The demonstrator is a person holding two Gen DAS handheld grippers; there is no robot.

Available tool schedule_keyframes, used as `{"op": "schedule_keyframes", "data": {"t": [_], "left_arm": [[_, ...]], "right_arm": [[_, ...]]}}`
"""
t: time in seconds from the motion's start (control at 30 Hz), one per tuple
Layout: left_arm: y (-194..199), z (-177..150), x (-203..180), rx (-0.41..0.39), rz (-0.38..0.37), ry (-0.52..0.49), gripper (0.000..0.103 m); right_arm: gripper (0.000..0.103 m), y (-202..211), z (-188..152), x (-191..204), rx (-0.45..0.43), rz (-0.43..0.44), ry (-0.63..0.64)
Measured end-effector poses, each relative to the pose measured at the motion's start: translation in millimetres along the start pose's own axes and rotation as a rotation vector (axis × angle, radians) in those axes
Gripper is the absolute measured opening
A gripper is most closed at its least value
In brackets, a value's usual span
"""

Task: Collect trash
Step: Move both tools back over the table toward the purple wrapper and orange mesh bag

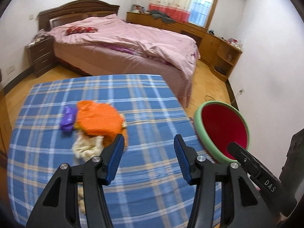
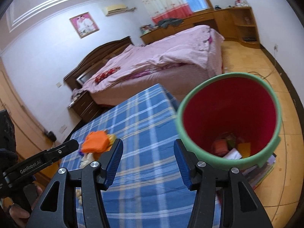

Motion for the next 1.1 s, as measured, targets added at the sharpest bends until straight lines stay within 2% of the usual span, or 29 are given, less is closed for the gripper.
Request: {"op": "schedule_keyframes", "data": {"t": [0.2,0.63,0.9,1.0,1.1], "left_arm": [[13.6,-7.1,35.1,-0.005,0.041,0.056,0.054],[19.5,-13.1,90.9,-0.004,0.065,0.138,0.054],[-5.4,-6.5,136.3,0.033,0.136,0.177,0.054],[-16.3,-0.8,150.5,0.042,0.142,0.195,0.054],[-32.6,8.6,159.1,0.053,0.180,0.161,0.056]], "right_arm": [[0.057,-10.1,-6.9,27.2,0.029,0.025,0.029],[0.057,-33.7,-13.6,57.4,0.078,0.020,0.053],[0.059,-68.1,-13.4,64.1,0.106,-0.002,0.061],[0.059,-82.8,-13.3,63.1,0.128,-0.002,0.061],[0.059,-93.2,-12.7,62.3,0.141,-0.014,0.066]]}}
Point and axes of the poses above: each gripper's, at about its wrist camera, not at the fingertips, and y roughly against the way its jaws point, x to its left, z to its top, the point moved 2 cm from there along -y, roughly the way its jaws point
